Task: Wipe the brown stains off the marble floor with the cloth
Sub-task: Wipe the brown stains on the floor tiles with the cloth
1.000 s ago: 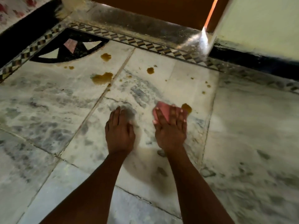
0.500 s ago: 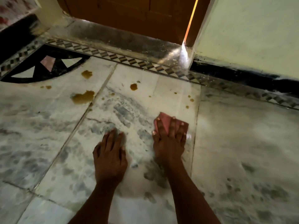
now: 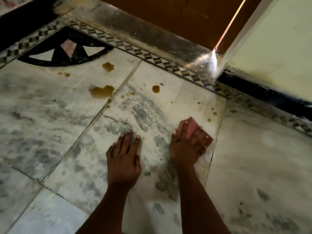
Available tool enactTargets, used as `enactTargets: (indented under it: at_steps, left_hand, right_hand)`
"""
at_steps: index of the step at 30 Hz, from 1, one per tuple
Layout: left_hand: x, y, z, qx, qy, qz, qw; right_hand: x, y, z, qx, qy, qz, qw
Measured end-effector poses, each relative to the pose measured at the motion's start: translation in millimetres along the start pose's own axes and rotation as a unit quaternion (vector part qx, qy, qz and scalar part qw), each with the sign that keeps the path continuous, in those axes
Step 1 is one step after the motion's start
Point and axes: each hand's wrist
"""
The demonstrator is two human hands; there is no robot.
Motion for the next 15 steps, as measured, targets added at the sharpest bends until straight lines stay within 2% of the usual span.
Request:
enactTargets:
  at_steps: [3, 5, 7, 10, 13, 15]
  left_hand:
    - [0.0, -0.6, -0.5, -0.003, 0.0, 0.007, 1.0]
    - [0.9, 0.0, -0.4, 0.001, 0.002, 0.004, 1.0]
    - [0.3, 1.3, 1.3, 0.002, 0.002, 0.0, 1.0]
    - [1.5, 3.3, -0.1, 0.0, 0.001, -0.004, 1.0]
    - [2.2, 4.8, 1.3, 0.005, 0.005, -0.01, 1.0]
    - [2.0, 6.1, 3.1, 0.004, 0.001, -0.006, 1.0]
  right_hand:
    - [-27.2, -4.2, 1.1, -0.017, 0.155, 0.02, 0.988]
    - [-56.3, 6.3, 32.5, -0.028, 0.214, 0.014, 0.976]
    - [-65.8, 25.4, 64.5, -0.045, 0.184, -0.03, 0.981]
    - [-42.0, 34.6, 75.3, -0.062, 0.058, -0.043, 0.995]
    - [1.3, 22.8, 33.1, -0.004, -0.012, -0.005, 1.0]
    - [12.8, 11.6, 2.4, -0.002, 0.014, -0.036, 0.999]
Point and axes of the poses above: each hand's wrist, its own x-axis towards the middle knuckle, its own y-axis out of the back of the hand, z = x × y, and after that the axes turned 14 degrees about z, right-handed
